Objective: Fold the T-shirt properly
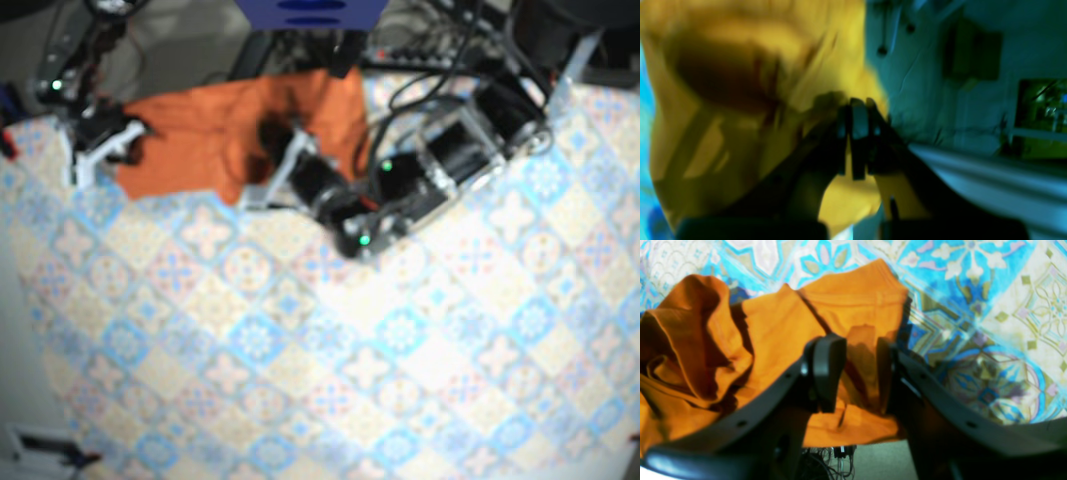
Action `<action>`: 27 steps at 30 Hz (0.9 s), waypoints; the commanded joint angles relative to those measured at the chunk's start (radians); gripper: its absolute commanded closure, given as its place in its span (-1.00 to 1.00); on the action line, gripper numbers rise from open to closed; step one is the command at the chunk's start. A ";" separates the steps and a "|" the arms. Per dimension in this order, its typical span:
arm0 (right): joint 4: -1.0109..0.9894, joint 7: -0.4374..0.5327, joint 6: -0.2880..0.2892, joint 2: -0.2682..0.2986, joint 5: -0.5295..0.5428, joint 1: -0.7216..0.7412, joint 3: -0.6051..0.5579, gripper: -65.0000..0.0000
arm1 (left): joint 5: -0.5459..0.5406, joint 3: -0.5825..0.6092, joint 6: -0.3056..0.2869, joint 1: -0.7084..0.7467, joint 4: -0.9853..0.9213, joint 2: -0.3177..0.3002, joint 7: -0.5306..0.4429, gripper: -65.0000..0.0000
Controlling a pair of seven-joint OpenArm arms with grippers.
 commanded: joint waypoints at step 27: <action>0.014 0.017 0.005 0.011 0.017 0.004 0.004 0.40 | 0.217 -0.007 0.100 0.004 -0.187 0.142 -0.047 1.00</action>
